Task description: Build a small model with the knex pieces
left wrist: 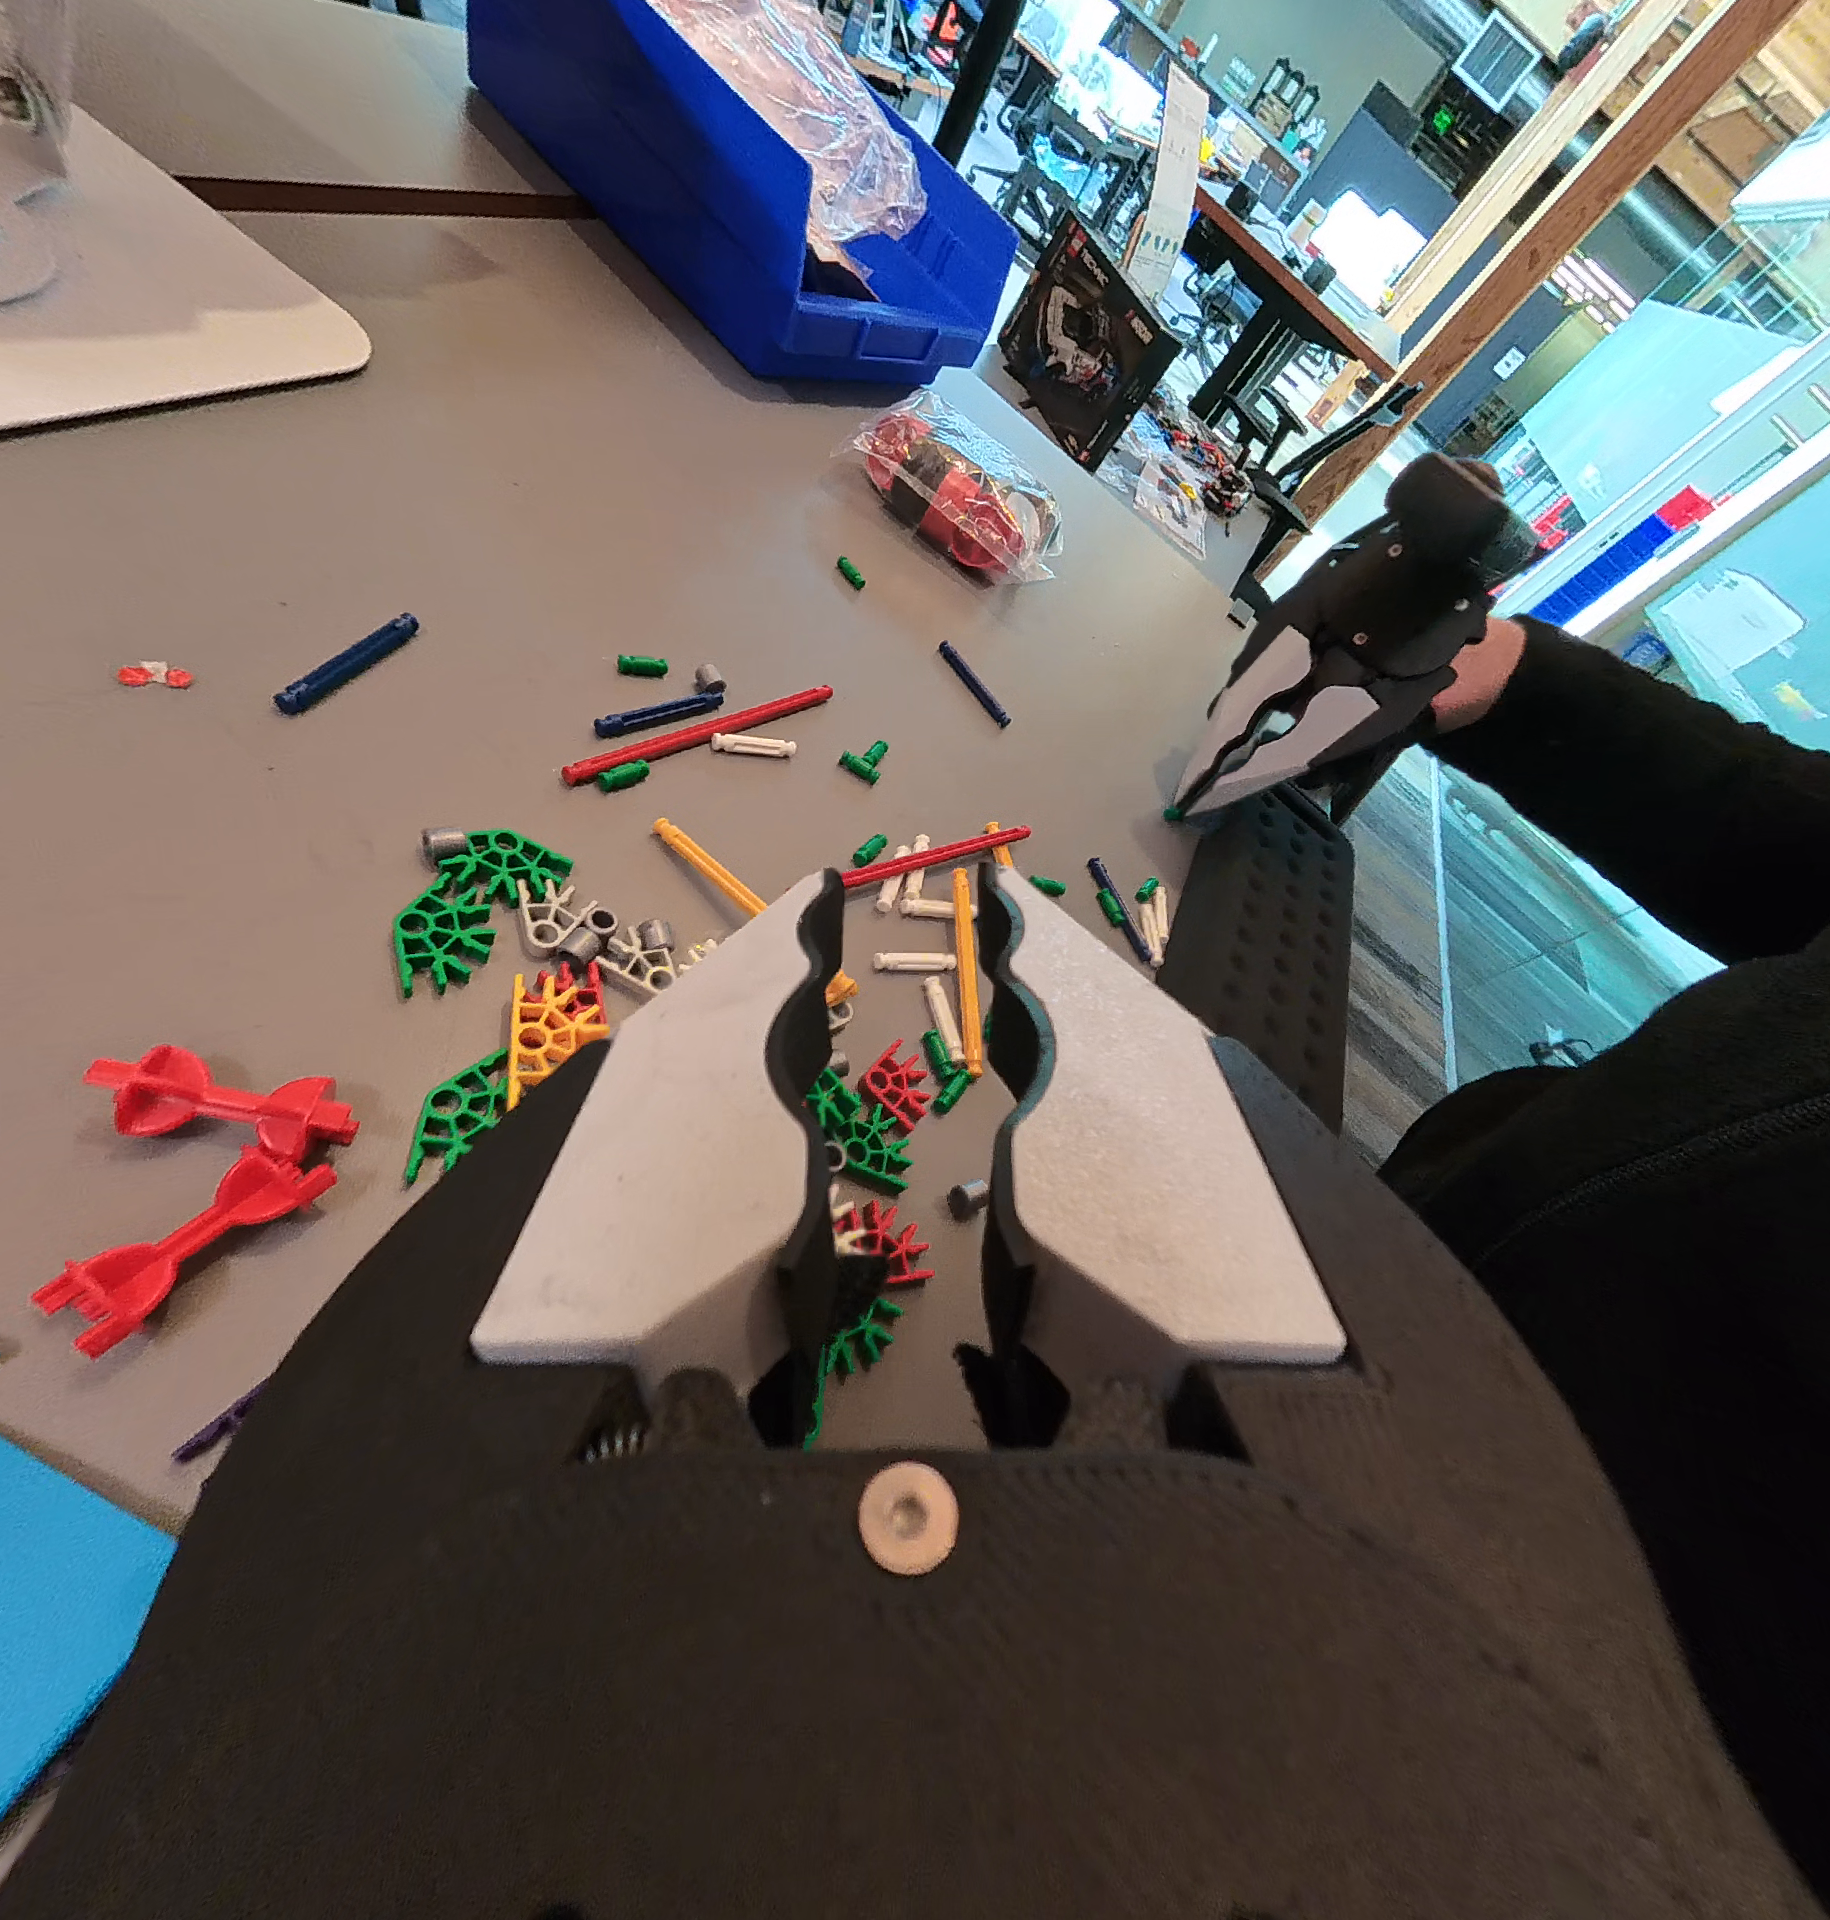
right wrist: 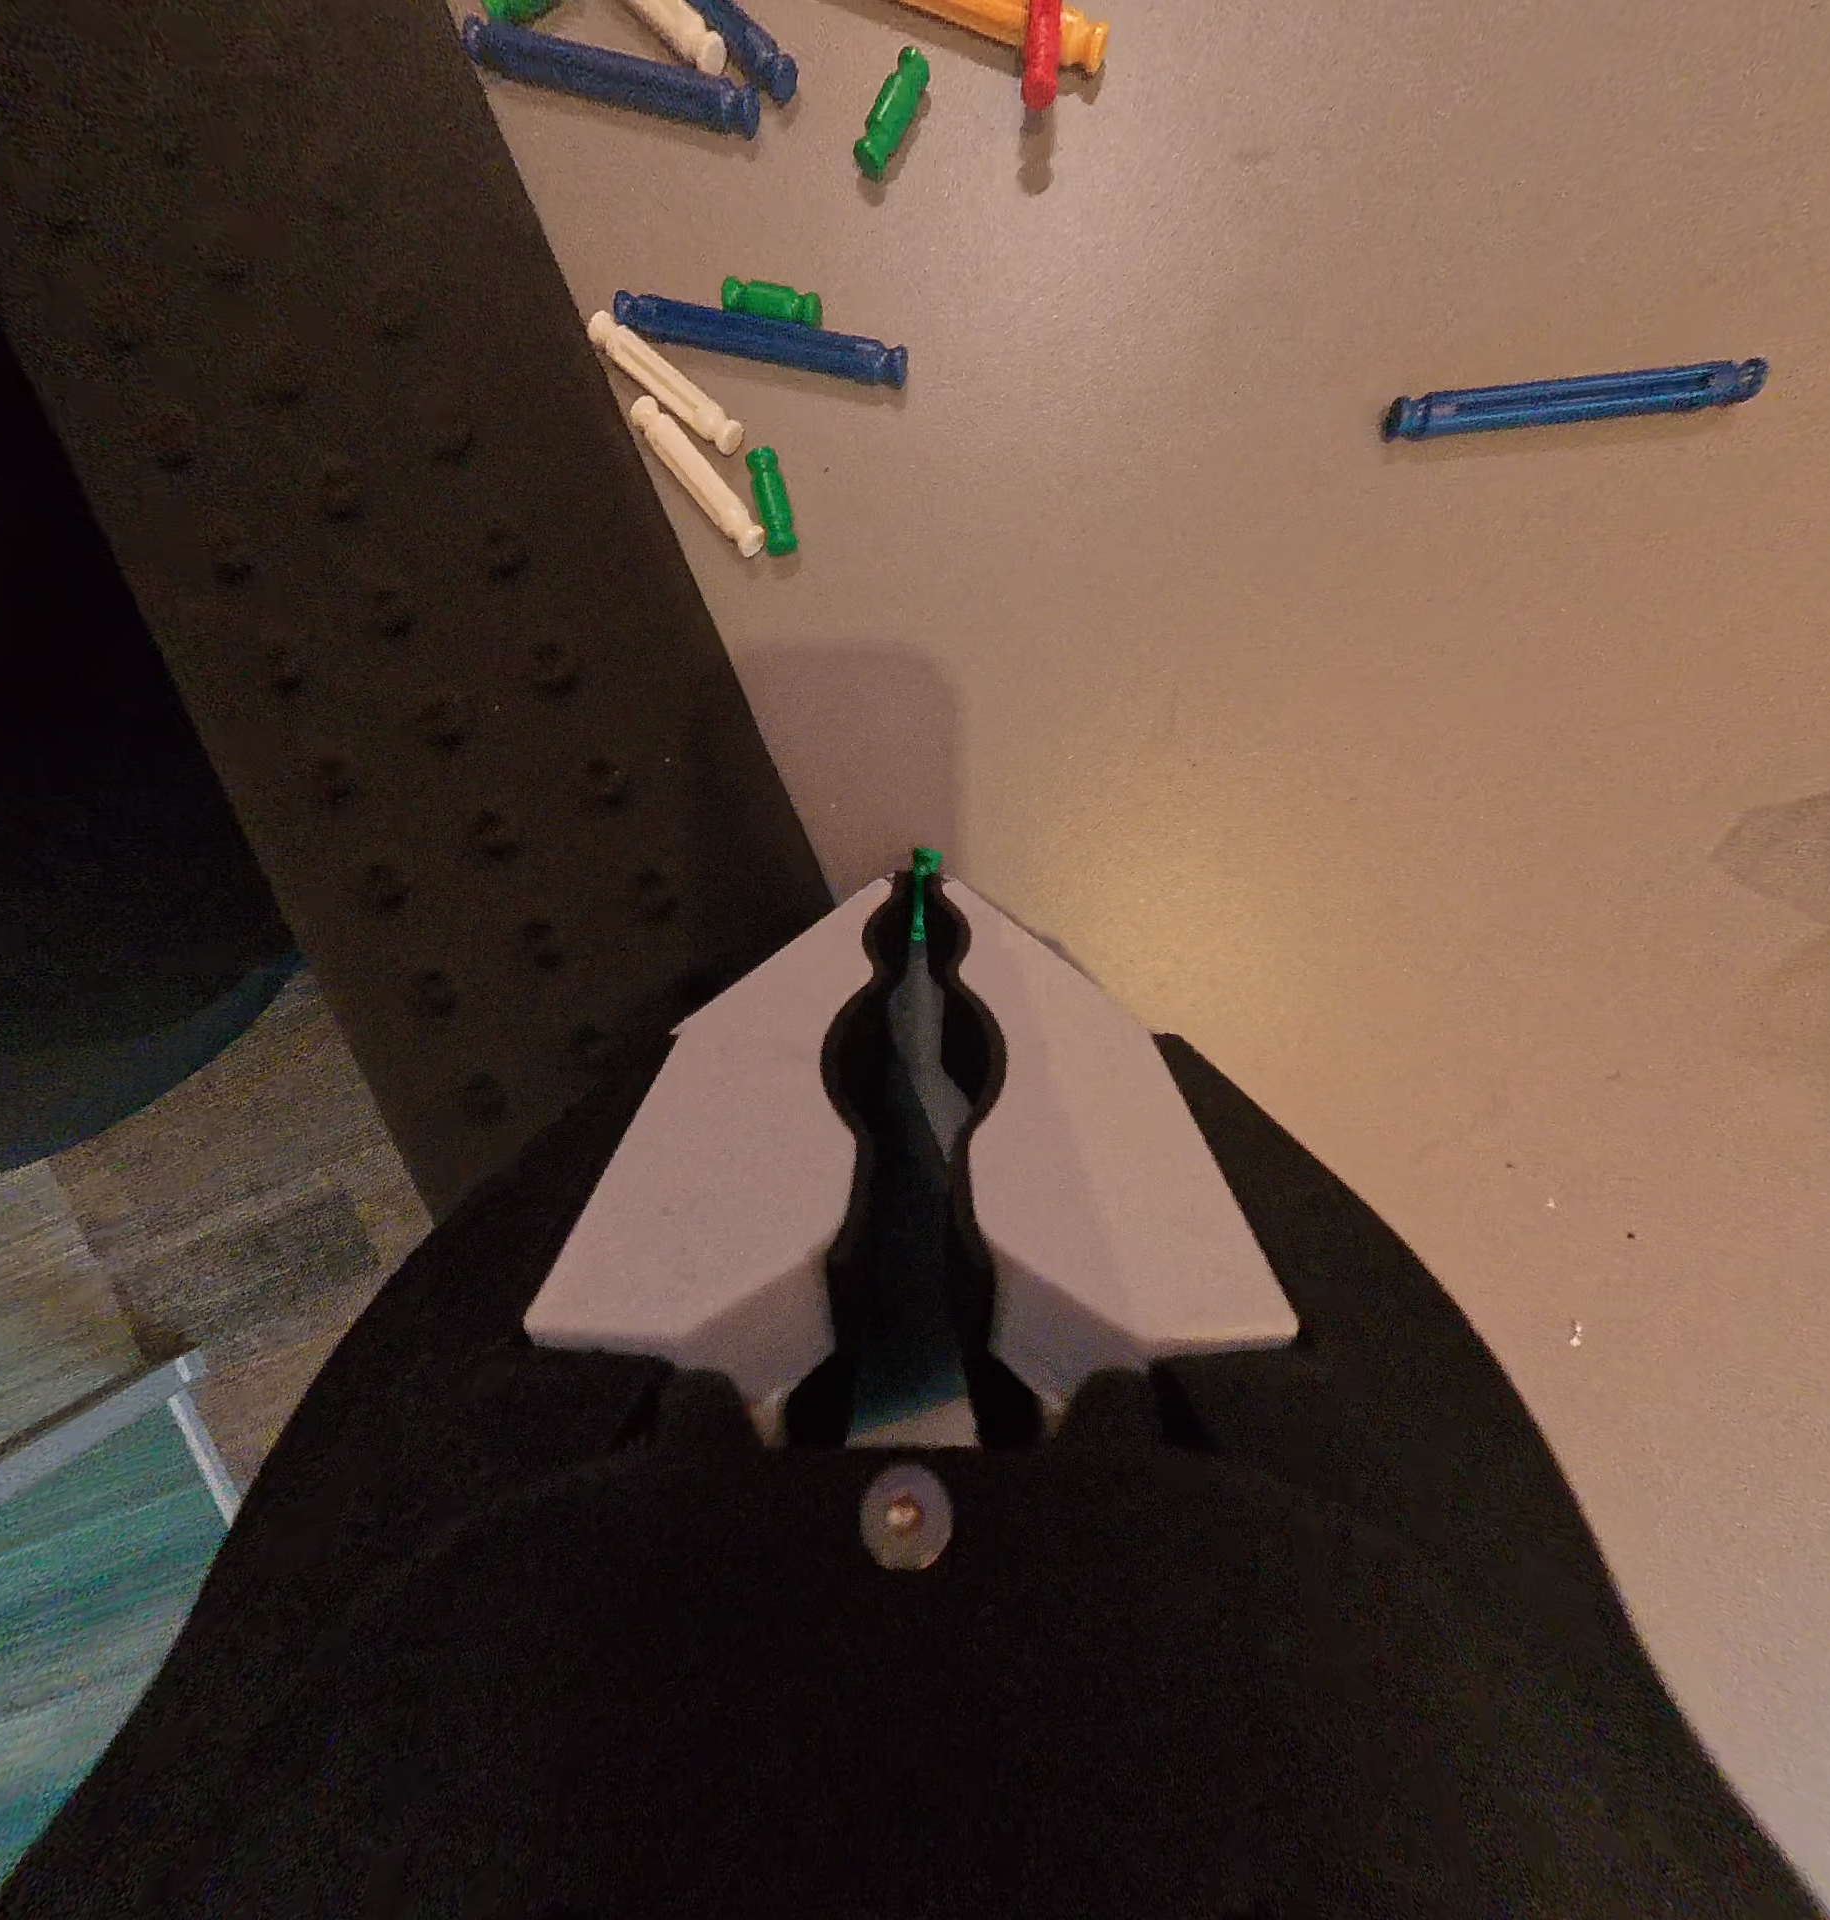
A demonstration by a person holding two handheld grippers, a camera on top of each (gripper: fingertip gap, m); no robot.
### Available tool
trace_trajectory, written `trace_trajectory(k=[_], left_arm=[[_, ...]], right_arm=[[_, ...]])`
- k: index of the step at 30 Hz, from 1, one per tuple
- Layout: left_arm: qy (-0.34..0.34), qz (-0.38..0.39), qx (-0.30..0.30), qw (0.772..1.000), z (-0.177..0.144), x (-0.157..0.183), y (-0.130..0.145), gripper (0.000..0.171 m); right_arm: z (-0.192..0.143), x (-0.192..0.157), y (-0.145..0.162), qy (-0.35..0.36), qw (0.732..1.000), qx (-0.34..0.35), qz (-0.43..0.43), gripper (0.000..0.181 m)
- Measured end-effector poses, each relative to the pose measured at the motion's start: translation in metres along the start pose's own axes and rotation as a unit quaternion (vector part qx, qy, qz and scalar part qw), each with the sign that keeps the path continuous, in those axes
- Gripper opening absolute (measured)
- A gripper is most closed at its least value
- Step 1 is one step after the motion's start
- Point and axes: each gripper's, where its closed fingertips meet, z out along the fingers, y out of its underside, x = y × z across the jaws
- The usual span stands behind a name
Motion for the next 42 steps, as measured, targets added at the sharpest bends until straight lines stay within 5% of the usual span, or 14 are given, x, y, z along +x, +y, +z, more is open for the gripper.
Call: trace_trajectory(k=[15,22,42], left_arm=[[-0.082,-0.036,0.013,0.996,-0.054,-0.032,0.031,0.024],[-0.130,-0.045,0.027,0.990,-0.075,-0.051,0.034,0.038],[-0.243,-0.007,-0.009,0.970,-0.115,-0.098,0.045,0.054]], right_arm=[[0.057,0.041,-0.120,0.017,0.999,0.037,-0.032,0.000],[0.062,0.041,-0.139,0.005,0.998,0.036,-0.045,0.028],[0.022,0.071,-0.179,0.035,0.990,0.138,0.022,0.045]])
